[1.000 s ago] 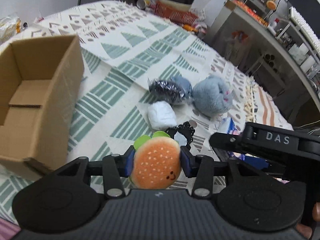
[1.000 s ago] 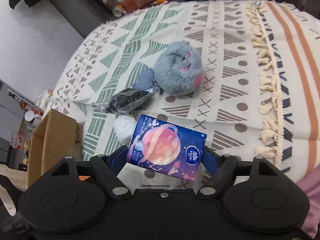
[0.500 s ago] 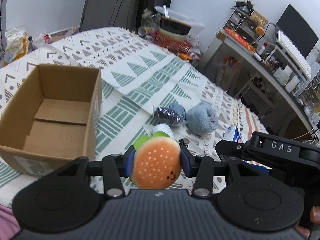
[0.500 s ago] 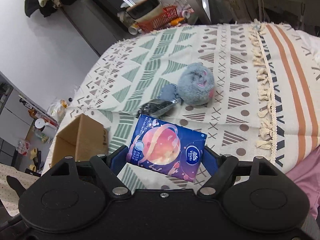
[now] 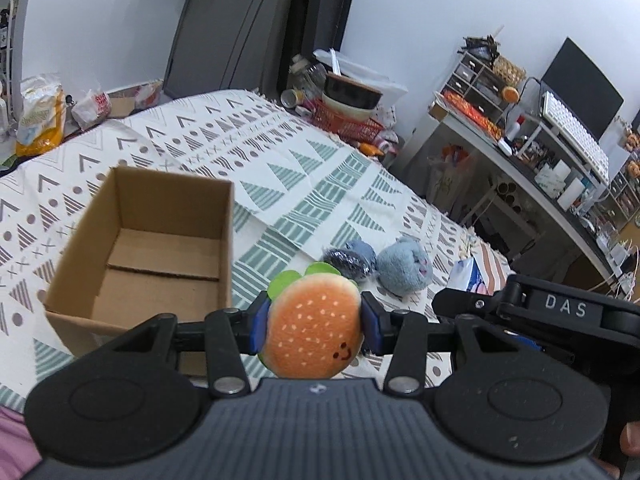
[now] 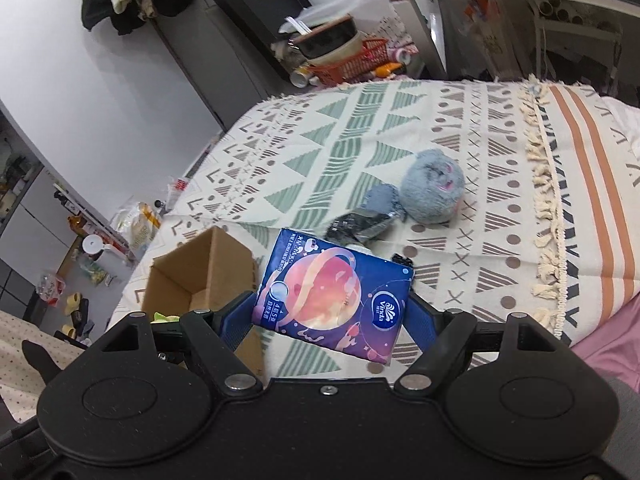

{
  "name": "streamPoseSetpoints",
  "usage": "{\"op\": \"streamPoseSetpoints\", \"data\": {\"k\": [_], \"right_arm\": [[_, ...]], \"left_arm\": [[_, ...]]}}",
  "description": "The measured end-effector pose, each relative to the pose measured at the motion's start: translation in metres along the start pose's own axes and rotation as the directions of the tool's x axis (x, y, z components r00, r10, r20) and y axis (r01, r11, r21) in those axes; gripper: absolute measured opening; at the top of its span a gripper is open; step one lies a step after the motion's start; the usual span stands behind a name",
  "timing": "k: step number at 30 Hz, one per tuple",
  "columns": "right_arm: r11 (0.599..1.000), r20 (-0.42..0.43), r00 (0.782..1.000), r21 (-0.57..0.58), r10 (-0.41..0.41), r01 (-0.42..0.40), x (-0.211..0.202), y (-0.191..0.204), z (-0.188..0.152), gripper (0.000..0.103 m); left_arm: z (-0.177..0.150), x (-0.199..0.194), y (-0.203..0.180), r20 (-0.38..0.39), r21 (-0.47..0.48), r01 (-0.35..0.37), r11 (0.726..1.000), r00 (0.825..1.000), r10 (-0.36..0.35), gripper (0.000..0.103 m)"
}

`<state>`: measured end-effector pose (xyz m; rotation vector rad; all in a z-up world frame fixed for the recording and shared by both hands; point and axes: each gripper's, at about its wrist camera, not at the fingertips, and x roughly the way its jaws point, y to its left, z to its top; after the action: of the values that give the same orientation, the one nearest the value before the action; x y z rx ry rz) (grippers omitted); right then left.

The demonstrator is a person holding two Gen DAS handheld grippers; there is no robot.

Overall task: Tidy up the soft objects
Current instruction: 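Carry the burger plush and tissue pack over the cardboard box with both tools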

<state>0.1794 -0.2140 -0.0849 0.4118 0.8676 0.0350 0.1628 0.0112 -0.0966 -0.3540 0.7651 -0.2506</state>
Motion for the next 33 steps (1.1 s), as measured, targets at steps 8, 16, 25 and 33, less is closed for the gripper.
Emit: {"op": "streamPoseSetpoints", "data": {"k": [8,16,25,33], "right_arm": [[0.999,0.027,0.999,-0.027,0.036,-0.035,-0.002,0.028,-0.007,0.077],[0.996,0.032,0.997,-0.043,0.077,-0.075,0.012,0.059,-0.015,0.077],[0.992,0.001,0.994,-0.061,0.108,-0.108,0.042,0.095,-0.02,0.077],[0.99,-0.028,0.993,-0.085,0.114,-0.116,0.068,0.12,-0.021,0.077]], "left_arm": [[0.008,-0.016,0.02,0.038,-0.019,-0.006,1.0,0.999,0.007,0.046],[0.013,-0.02,0.055,0.046,-0.079,-0.03,0.996,0.998,0.034,0.046],[0.019,-0.016,0.102,0.055,-0.19,-0.049,0.981,0.997,0.06,0.046],[0.017,0.0,0.137,0.051,-0.281,-0.067,0.957,0.995,0.084,0.046]]}}
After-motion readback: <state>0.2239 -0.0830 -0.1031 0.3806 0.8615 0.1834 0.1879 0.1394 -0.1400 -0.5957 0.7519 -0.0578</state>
